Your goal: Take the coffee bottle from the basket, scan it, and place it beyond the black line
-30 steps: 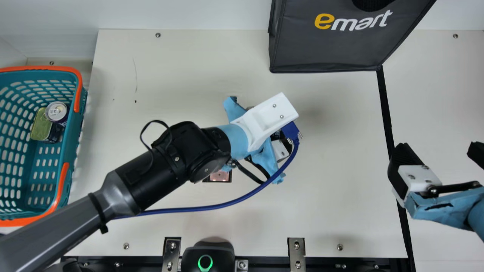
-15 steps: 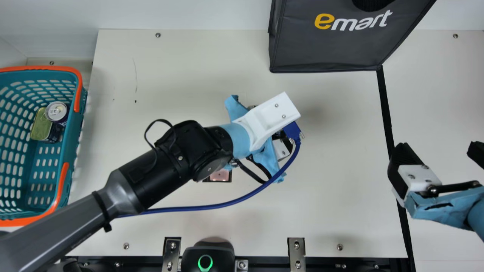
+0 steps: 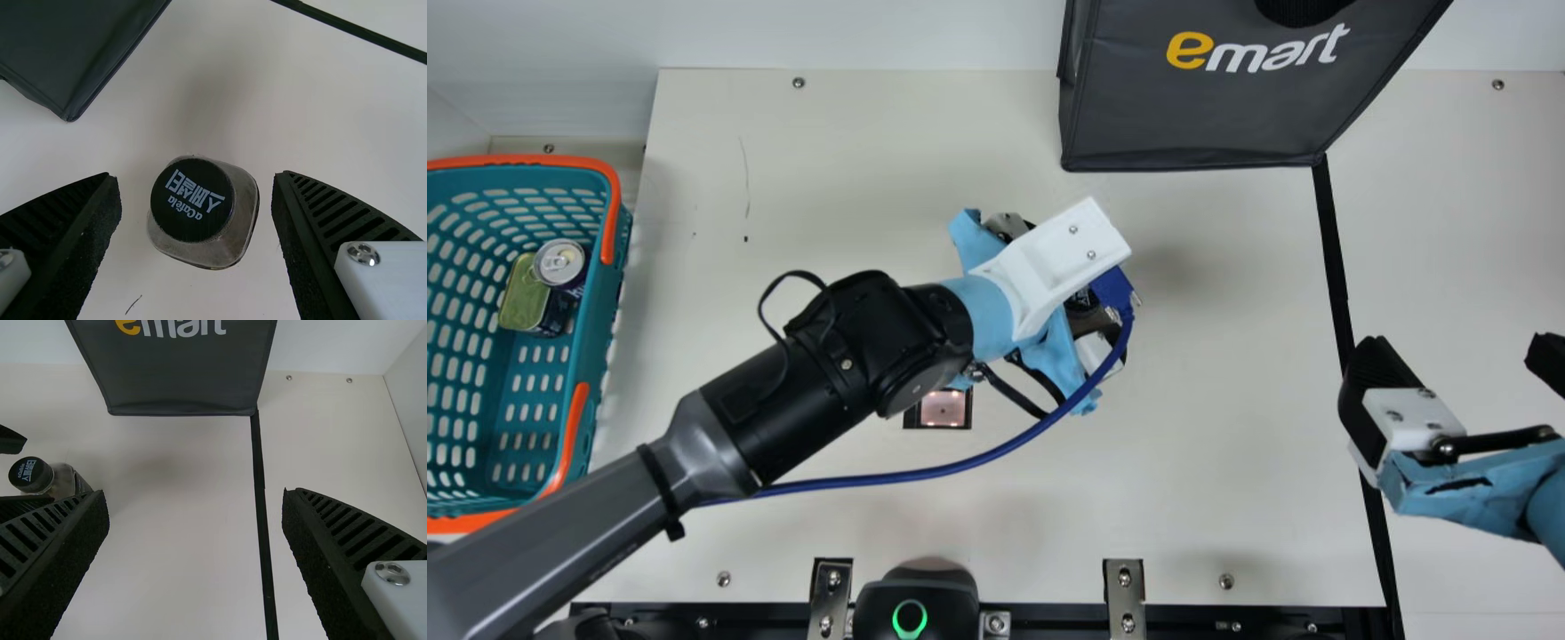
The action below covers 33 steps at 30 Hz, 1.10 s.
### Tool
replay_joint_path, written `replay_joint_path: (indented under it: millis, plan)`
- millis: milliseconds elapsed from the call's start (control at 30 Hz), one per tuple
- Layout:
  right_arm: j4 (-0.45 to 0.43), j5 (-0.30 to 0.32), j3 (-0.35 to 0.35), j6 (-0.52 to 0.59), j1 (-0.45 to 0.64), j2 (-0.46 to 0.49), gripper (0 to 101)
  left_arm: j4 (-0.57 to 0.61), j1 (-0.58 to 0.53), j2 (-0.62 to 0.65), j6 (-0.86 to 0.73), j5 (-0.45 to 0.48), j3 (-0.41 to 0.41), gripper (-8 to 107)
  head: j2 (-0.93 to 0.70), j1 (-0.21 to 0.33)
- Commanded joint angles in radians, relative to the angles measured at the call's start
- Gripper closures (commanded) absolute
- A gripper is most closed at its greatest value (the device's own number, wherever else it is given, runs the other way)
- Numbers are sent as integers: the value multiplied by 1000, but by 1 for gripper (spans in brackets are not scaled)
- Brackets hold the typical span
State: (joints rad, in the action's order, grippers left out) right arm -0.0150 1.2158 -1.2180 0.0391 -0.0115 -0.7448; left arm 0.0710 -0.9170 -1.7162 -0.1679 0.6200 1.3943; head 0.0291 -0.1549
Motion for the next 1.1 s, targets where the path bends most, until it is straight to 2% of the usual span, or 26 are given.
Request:
replay_joint_path:
  millis: [0,533,1067]
  plan:
    - [0,0,0,0,0,0,10,-2,3,4,6,2,5,9,-2,17]
    - [0,0,0,0,0,0,10,-48,19,79,116,27,21,9,-2,17]
    - [0,1,0,0,0,0,10,-102,114,255,223,45,-80,9,-2,17]
